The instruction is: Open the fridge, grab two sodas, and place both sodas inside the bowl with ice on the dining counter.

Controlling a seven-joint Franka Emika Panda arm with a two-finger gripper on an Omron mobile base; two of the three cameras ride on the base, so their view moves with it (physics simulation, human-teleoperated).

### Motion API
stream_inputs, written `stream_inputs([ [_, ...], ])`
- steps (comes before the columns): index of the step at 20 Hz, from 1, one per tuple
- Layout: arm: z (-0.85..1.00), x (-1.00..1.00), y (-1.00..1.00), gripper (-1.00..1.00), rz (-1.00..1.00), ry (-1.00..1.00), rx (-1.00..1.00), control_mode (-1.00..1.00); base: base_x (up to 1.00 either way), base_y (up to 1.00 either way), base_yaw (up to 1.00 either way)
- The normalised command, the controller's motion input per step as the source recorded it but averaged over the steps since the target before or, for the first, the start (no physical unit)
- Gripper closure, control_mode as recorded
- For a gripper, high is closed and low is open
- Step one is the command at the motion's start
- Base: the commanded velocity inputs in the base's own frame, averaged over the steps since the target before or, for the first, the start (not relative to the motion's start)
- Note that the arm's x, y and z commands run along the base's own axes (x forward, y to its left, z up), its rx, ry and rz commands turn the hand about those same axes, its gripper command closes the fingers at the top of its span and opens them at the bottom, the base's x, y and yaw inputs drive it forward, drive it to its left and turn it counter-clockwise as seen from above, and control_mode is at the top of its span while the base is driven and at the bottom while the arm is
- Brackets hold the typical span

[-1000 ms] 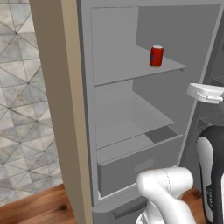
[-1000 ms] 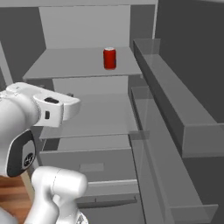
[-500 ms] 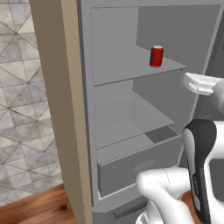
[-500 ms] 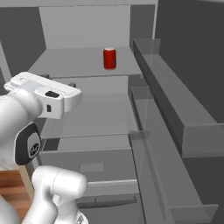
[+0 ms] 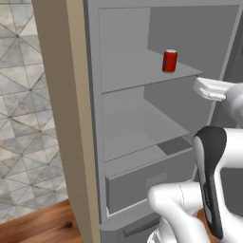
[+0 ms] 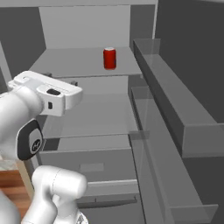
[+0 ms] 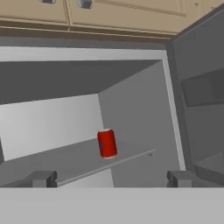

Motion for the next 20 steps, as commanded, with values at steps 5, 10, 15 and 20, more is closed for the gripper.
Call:
stream_inputs([
  [5, 0.00, 0.17, 0.00, -1.00, 0.00, 0.08, -0.05, -1.00, 0.00, 0.00, 0.00],
  [10, 0.00, 0.20, 0.00, -1.00, 0.00, 0.10, -0.11, -1.00, 0.00, 0.00, 0.00],
  [15, 0.00, 0.22, 0.00, -1.00, 0.00, 0.10, -0.10, -1.00, 0.00, 0.00, 0.00],
  [20, 0.00, 0.26, 0.01, -1.00, 0.00, 0.06, -0.03, -1.00, 0.00, 0.00, 0.00],
])
